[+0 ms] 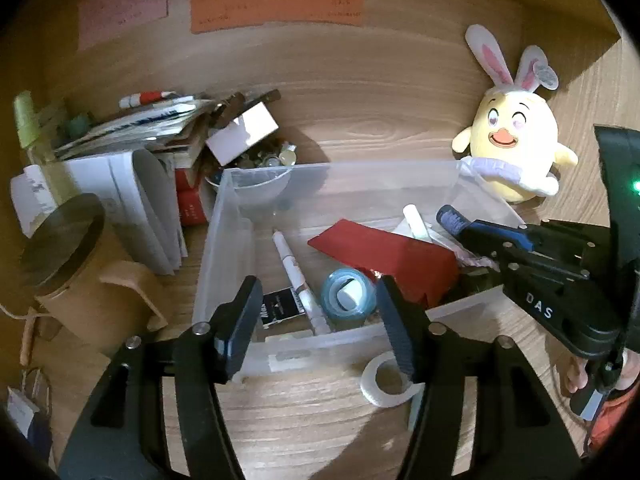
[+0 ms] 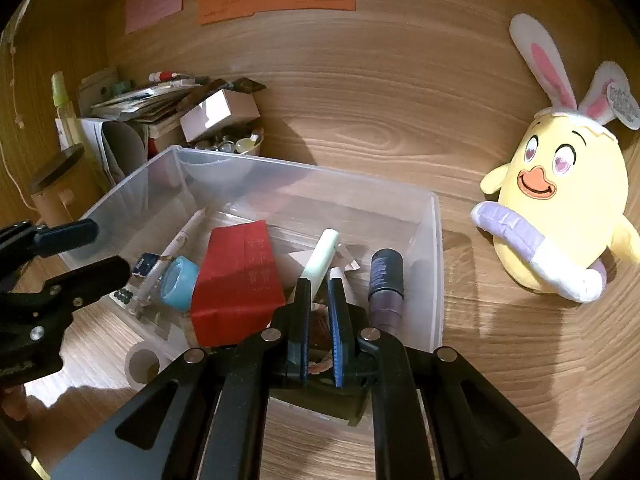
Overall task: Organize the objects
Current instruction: 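Carry the bracelet over the clear box and open the right tool, then move both tools back toward the white tape roll and mint-green tube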
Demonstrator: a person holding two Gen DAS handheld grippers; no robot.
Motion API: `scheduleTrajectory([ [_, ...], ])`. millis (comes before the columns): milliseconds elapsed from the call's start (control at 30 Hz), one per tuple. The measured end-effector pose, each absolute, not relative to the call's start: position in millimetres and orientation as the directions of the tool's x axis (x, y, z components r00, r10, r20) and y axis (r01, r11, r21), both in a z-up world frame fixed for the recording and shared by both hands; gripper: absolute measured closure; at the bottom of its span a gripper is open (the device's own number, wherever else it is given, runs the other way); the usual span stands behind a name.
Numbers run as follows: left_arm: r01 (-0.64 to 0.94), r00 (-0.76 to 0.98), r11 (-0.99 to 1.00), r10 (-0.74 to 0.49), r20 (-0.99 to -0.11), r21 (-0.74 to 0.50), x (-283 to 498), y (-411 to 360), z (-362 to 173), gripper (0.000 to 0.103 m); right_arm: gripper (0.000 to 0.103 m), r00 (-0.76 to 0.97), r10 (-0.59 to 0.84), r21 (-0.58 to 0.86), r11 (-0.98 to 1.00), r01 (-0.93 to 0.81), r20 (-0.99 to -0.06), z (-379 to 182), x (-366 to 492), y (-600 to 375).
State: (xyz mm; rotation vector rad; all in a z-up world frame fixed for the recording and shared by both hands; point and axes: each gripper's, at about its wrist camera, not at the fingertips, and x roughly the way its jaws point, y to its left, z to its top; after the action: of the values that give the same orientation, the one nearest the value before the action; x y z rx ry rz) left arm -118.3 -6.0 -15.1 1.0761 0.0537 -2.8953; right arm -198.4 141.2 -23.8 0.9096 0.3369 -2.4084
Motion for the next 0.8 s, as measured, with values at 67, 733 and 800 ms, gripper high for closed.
scheduleTrajectory([
  [67,0.061,-0.760,-0.998,-0.033,-0.649,-0.020,-113.7,-6.5,-13.5,0.040,0.093,-0.623,-0.392,-0.043,-0.824,0.566,-0.677,-23.6,-198.7,140.9],
  [733,0.044,-0.761,-0.999,-0.023,-0.649,-0.016,-74.0,-8.7,-13.2,0.024,0.036,-0.644,-0.421,-0.036,-0.820,0.571,-0.639,-0.1,-154.1,166.3],
  [800,0.034,-0.743,-0.999,-0.021,-0.669,-0.007,-75.6,-5.3,-21.2,0.024,0.031,-0.644,-0.426,-0.029,-0.820,0.571,-0.635,-0.4,-146.2,170.9],
])
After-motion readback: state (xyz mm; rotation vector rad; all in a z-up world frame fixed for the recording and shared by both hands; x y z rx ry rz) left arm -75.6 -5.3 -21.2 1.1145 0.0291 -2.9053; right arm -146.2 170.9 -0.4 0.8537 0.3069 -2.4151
